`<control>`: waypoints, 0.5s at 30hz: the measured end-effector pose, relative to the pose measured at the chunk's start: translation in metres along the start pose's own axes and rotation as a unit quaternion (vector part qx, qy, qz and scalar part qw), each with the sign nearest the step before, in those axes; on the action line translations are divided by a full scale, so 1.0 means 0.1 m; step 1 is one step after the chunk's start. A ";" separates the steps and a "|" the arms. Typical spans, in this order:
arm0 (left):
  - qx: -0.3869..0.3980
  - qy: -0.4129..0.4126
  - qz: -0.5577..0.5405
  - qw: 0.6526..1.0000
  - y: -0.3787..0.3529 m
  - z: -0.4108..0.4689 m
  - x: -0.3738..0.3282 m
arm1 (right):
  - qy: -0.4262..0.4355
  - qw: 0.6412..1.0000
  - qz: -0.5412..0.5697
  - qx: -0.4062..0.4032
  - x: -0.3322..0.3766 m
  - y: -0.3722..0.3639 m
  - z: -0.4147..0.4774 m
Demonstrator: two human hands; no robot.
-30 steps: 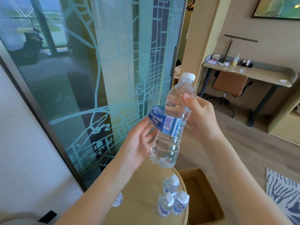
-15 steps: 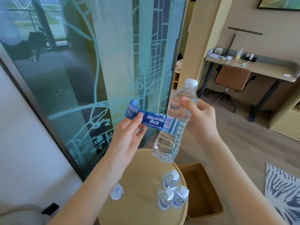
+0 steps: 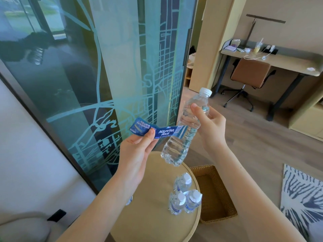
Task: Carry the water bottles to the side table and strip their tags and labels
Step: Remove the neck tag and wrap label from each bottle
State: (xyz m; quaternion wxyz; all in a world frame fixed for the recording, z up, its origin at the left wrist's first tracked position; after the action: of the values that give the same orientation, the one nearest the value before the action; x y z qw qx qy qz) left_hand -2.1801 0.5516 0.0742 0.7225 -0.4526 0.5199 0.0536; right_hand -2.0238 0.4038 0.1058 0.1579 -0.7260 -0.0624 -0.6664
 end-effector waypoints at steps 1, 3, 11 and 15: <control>-0.005 0.006 0.002 1.000 0.01 -0.01 0.01 | -0.003 1.000 0.003 0.000 -0.02 0.00 0.00; -0.019 0.017 0.013 1.000 0.01 -0.01 0.02 | -0.011 1.000 -0.001 -0.011 -0.06 -0.01 0.01; -0.075 0.049 0.073 0.993 0.04 -0.01 0.09 | -0.007 0.999 0.015 -0.044 -0.18 0.01 0.01; -0.069 0.051 0.078 0.993 0.03 -0.04 0.13 | 0.008 0.998 0.007 -0.064 -0.20 0.01 0.02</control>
State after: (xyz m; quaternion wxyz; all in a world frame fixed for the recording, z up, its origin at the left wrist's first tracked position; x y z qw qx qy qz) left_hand -2.1787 0.5459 0.0621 0.6557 -0.4617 0.5848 0.1221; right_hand -2.0240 0.4056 0.0856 0.1160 -0.7296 -0.0127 -0.6739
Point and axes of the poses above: each hand's wrist, its own z-axis towards the middle knuckle, its own y-axis out of the back of the hand, x = y × z, the point moved 4 cm from there along z, towards the middle knuckle, and after that the axes turned 13 degrees about -y, right-handed, at the moved point
